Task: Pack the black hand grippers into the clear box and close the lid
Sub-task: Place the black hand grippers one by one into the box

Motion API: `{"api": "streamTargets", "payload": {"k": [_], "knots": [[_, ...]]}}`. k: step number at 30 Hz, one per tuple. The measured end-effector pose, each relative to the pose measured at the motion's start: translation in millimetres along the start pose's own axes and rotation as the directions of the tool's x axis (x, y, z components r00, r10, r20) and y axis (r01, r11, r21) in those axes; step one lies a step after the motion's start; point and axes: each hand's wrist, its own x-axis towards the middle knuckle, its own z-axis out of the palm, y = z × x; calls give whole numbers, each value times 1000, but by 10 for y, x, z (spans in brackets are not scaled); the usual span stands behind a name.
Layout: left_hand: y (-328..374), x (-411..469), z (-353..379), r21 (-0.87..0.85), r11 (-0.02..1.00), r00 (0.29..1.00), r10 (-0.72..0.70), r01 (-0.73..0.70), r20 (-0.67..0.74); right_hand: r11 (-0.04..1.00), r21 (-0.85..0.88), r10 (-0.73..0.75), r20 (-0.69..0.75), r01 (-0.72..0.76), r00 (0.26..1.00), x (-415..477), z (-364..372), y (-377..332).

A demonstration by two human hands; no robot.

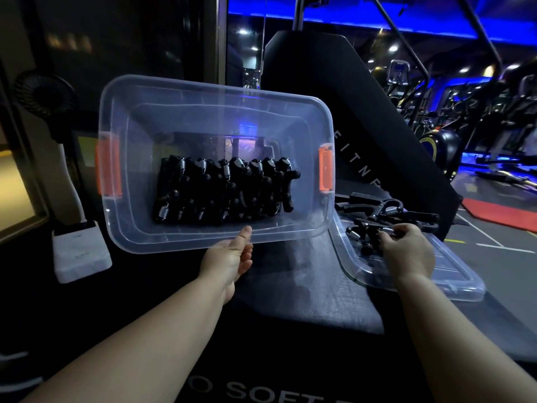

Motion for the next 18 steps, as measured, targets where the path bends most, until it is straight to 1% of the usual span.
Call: {"api": "streamTargets", "payload": {"k": [2,5,9,11,14,16,18], "knots": [[-1,1,-3,-3,1000,1000,-3,3,-2,999,-37,2,5,-2,1000,-40,-47,38],[0,-1,-12,-4,1000,1000,-5,5,0,989,-146,2,31,3,1000,-70,-91,73],[-1,-6,-4,7,1000,1000,0,0,-3,969,-244,-38,0,37,999,-53,-93,41],[1,-5,3,13,1000,1000,7,-7,-11,950,-306,-40,80,63,996,-18,-62,-24],[4,-6,8,9,1000,1000,7,-7,-15,926,-370,10,214,72,977,47,12,-140],[3,-5,6,3,1000,1000,6,-6,-14,910,-411,70,269,49,960,79,52,-211],[2,-4,3,-4,1000,1000,4,-4,-10,879,-475,120,289,33,950,96,73,-264]]}}
